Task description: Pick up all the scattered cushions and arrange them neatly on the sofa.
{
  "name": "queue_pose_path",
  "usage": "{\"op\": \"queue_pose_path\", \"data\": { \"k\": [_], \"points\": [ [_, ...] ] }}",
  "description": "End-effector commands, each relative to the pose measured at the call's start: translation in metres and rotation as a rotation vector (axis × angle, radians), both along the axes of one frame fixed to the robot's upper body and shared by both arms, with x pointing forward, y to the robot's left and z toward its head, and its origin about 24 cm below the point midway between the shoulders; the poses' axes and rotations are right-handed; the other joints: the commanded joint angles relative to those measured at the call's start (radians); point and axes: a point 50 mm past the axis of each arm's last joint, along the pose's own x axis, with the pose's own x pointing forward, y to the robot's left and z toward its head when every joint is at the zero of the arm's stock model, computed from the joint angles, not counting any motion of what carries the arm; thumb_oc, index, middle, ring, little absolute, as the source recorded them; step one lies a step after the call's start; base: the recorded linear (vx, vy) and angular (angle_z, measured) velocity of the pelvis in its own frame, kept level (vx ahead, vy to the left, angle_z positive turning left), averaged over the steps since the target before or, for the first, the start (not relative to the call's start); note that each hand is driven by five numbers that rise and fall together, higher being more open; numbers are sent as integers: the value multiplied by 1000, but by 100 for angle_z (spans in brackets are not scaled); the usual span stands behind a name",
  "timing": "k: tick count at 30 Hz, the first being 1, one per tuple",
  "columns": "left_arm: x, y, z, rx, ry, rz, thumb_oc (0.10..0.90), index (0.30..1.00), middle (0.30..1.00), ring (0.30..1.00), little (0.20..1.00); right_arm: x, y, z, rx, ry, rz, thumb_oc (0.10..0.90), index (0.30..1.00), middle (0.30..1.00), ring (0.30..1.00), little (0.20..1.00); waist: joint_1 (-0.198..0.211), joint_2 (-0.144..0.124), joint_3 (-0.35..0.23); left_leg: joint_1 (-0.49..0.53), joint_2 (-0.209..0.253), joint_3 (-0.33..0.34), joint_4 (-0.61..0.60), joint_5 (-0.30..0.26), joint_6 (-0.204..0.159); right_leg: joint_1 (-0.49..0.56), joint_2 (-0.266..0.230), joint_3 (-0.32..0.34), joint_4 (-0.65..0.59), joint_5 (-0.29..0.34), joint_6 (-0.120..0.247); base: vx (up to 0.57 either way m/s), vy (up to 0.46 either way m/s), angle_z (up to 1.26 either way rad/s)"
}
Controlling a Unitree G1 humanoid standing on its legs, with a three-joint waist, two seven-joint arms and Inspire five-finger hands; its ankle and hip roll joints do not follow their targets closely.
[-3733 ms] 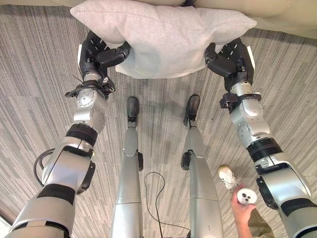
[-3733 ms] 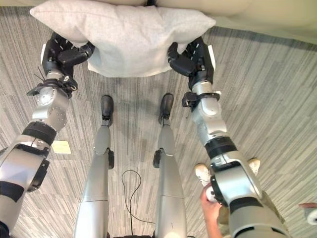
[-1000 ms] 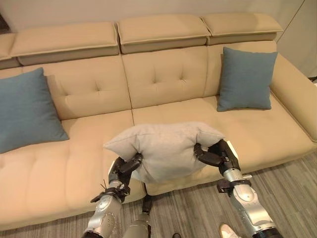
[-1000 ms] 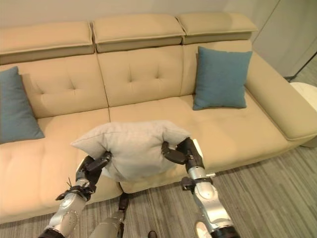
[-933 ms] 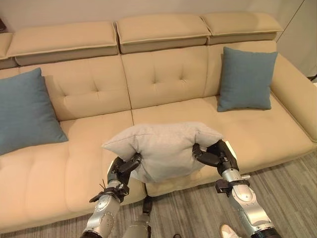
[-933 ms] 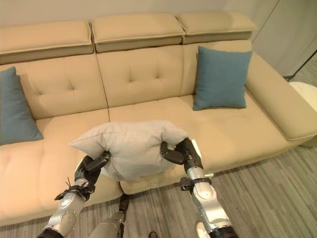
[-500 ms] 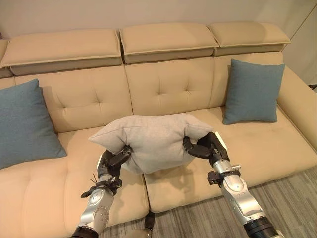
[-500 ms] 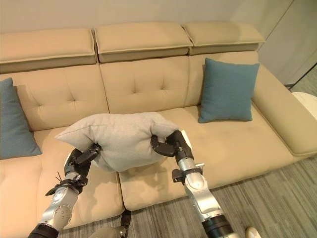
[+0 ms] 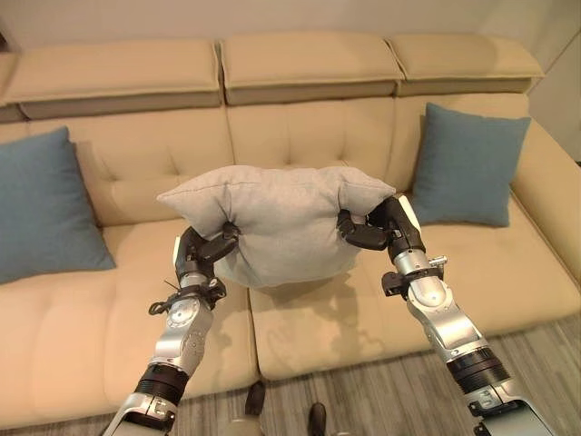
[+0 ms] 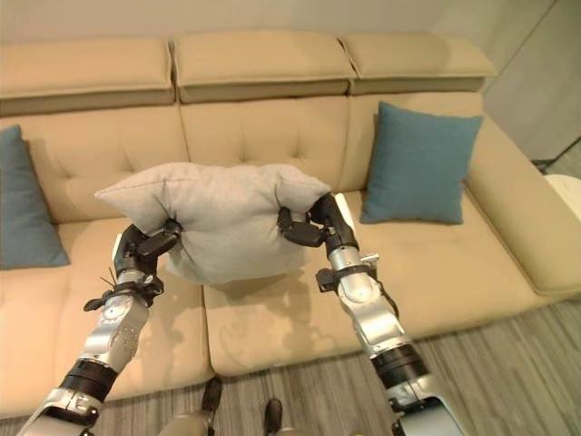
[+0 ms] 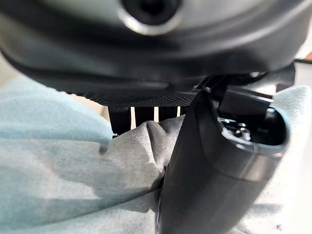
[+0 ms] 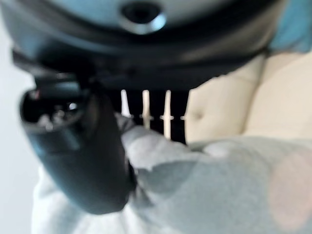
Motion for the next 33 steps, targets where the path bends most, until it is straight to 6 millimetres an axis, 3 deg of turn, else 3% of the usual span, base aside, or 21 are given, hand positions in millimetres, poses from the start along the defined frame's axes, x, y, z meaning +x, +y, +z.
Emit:
{"op": "queue_pose_path", "data": {
  "k": [1,5,8,12,14,15,18,26,28,29,33],
  "points": [
    [15,-40,96,35,-491,-174,400,300,300,300,300,10,57,67,61,-300,223,400,300,300,300,300,42,-10,-171,88,-12,-16,-20,-121,6,19,-91,51,4,-9,125,32,91,27],
    [14,-47,93,43,-485,-215,400,300,300,300,300,9,56,66,58,-298,228,400,300,300,300,300,52,-19,-170,91,-18,-23,-20,-124,12,27,-101,43,12,-10,132,23,107,35],
    [17,-59,90,81,-468,-264,400,300,300,300,300,10,50,62,72,-283,205,400,300,300,300,300,60,-26,-165,87,-43,-25,-9,-132,32,0,-133,38,104,-7,155,19,170,19],
    [20,-59,89,112,-451,-252,400,300,300,300,300,12,45,57,86,-261,180,400,300,300,300,300,63,-28,-163,90,-57,-20,-6,-143,42,-23,-154,36,155,-6,165,50,107,12],
    [25,-62,90,129,-439,-246,400,300,300,300,300,16,41,55,93,-245,157,400,300,300,300,300,59,-28,-157,94,-62,-24,-10,-145,42,-50,-156,39,137,12,157,26,55,2],
    [30,-65,95,141,-446,-238,400,300,300,300,300,23,42,55,84,-233,150,400,300,300,300,300,48,-24,-127,84,-60,-15,-10,-140,42,-103,-154,43,138,40,152,-49,28,-3],
    [48,-73,108,220,-432,-235,400,300,300,300,300,35,36,57,85,-206,94,400,300,300,300,300,37,-22,-111,54,-67,-29,-4,-131,36,-120,-143,98,98,41,159,-15,2,2],
    [48,-73,108,220,-432,-235,400,300,300,300,300,35,36,57,85,-207,94,400,300,300,300,300,37,-22,-111,54,-67,-28,-4,-131,36,-120,-143,98,98,41,159,-10,-3,-2],
    [73,-85,158,346,-501,-187,400,300,300,300,300,59,36,97,58,-257,45,400,300,300,300,300,29,-10,-52,-26,-76,-33,-9,-110,22,-177,-140,95,65,66,160,-363,-56,0],
    [93,-90,240,453,-604,-77,400,300,300,300,300,75,39,183,-25,-433,-31,400,300,300,300,300,21,25,31,-142,-78,-52,-18,-56,-3,-265,-127,80,45,86,155,-424,-71,8],
    [93,-84,282,542,-657,-11,400,300,300,300,300,76,43,215,-26,-488,-43,400,300,300,300,300,22,46,62,-189,-82,-61,-20,-37,-12,-298,-125,76,34,94,159,-100,-24,18]
  ]
}}
